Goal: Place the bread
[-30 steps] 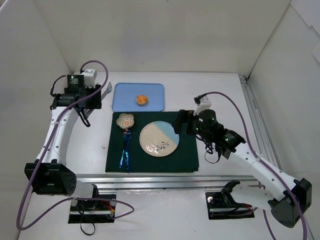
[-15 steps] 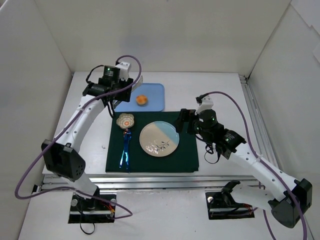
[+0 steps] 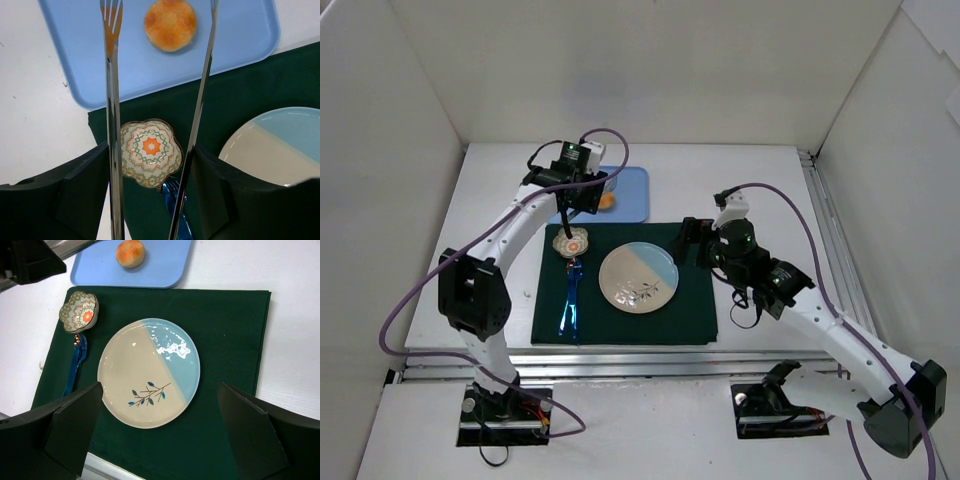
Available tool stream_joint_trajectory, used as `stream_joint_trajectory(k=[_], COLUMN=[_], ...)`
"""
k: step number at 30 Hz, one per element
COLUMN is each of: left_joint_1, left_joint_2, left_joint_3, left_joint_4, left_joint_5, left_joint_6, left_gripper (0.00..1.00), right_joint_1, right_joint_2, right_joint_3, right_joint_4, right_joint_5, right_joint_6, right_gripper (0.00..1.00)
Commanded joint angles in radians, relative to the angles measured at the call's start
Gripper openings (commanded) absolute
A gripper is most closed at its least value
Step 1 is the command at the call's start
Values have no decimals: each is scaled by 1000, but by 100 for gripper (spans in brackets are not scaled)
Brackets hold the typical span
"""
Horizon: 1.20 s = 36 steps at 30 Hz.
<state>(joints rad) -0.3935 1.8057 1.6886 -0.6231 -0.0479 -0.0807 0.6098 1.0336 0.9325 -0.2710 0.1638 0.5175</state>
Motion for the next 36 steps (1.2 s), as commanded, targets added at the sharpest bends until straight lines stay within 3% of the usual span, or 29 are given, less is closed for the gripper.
stream_joint_trajectory(k=[1, 21, 24, 29, 36], left_joint_1=[-4, -4, -4, -13, -42], left_joint_2=[10, 138, 132, 126, 63], left_joint_3=[11, -10, -23, -3, 37], left_joint_4=[54, 112, 128, 105, 72], left_joint_5=[-49, -17, -27, -30, -82], left_joint_6=[10, 2, 1, -2, -7], left_gripper=[57, 59, 52, 30, 30], right_joint_1=[7, 7, 4, 5, 7], right_joint_2=[-27, -55, -55, -49, -55], right_joint_3=[31, 29, 28, 29, 29], right_joint_4=[44, 38, 36, 36, 33], right_joint_5=[17, 23, 25, 28, 32], right_joint_6=[-14, -16, -16, -14, -16], right_gripper=[97, 97, 97, 97, 97])
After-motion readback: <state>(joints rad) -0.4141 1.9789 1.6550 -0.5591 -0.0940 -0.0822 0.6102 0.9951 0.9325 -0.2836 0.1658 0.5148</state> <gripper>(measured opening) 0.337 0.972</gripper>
